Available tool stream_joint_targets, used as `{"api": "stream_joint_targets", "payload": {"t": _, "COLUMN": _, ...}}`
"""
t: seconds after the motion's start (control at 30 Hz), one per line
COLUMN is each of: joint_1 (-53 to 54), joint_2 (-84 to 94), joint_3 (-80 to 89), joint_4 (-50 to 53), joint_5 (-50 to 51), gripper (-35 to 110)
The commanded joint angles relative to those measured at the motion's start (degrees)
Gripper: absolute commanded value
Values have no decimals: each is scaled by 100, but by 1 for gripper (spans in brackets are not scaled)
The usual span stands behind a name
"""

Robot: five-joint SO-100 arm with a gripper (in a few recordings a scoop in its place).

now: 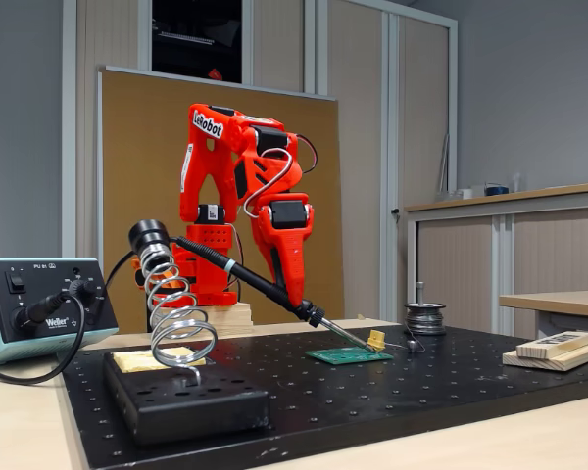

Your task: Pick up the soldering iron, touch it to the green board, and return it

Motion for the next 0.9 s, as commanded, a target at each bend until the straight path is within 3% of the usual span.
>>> {"api": "stream_joint_targets", "payload": {"t": 0.0, "joint_1": -70, "joint_2": 343, "joint_3": 26, "joint_4": 44, "joint_5": -26, "gripper": 0}}
{"api": "stream_joint_targets", "payload": {"t": 0.53, "joint_1": 1547, "joint_2": 2681, "joint_3": 1292, "joint_4": 589, "joint_5": -976, "gripper": 0}}
{"api": "stream_joint_targets", "payload": {"t": 0.87, "joint_1": 2865, "joint_2": 3138, "joint_3": 35, "joint_4": 2048, "joint_5": 237, "gripper": 0}}
